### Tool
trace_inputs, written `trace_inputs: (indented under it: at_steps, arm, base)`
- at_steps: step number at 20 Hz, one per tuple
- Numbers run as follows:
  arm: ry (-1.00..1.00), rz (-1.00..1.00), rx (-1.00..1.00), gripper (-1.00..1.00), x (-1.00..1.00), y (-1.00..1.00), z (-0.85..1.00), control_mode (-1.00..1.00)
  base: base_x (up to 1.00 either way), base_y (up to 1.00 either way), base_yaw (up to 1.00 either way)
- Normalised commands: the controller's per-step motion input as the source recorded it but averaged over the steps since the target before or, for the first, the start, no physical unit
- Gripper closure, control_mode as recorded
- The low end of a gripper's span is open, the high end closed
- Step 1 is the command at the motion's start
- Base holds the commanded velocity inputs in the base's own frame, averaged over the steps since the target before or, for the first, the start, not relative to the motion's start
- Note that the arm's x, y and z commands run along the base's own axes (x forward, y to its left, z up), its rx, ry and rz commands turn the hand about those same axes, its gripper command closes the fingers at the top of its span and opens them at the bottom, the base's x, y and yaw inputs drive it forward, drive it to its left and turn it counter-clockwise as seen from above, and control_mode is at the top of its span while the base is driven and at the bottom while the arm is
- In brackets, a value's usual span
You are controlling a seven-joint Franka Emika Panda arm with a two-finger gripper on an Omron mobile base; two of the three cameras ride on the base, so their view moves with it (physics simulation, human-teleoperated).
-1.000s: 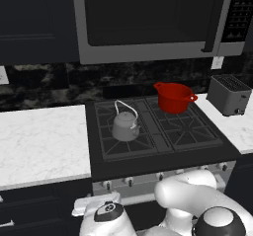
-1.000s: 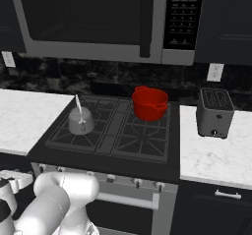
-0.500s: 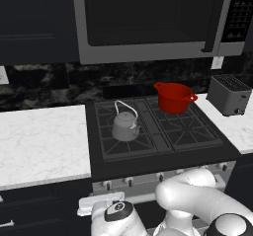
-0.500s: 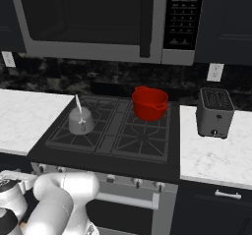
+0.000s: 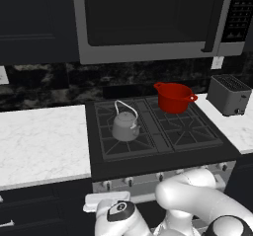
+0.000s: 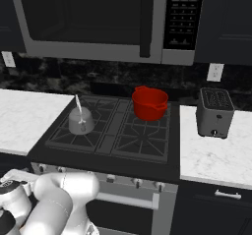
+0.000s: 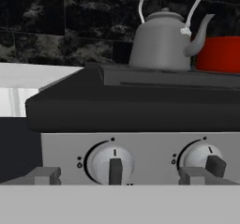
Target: Pick the kettle from the counter and place it on a stove burner. Then turn the burner on.
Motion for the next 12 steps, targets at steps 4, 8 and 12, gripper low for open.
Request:
trace_inputs:
  at_steps: [4,8,12]
  arm:
    - [0.00,-0.01,0.00,-1.00,0.28,0.00,-0.13,-1.00]
    - [0.00,0.00,-0.01,-1.00,0.20,-0.04,-0.27,-1.00]
    - [-0.02,0.00,0.00,-1.00,0.16,-0.01,-0.06,-1.00]
  base:
    - [0.00,0.00,0.00]
    - [0.00,0.00,0.00]
    - [0.00,0.00,0.00]
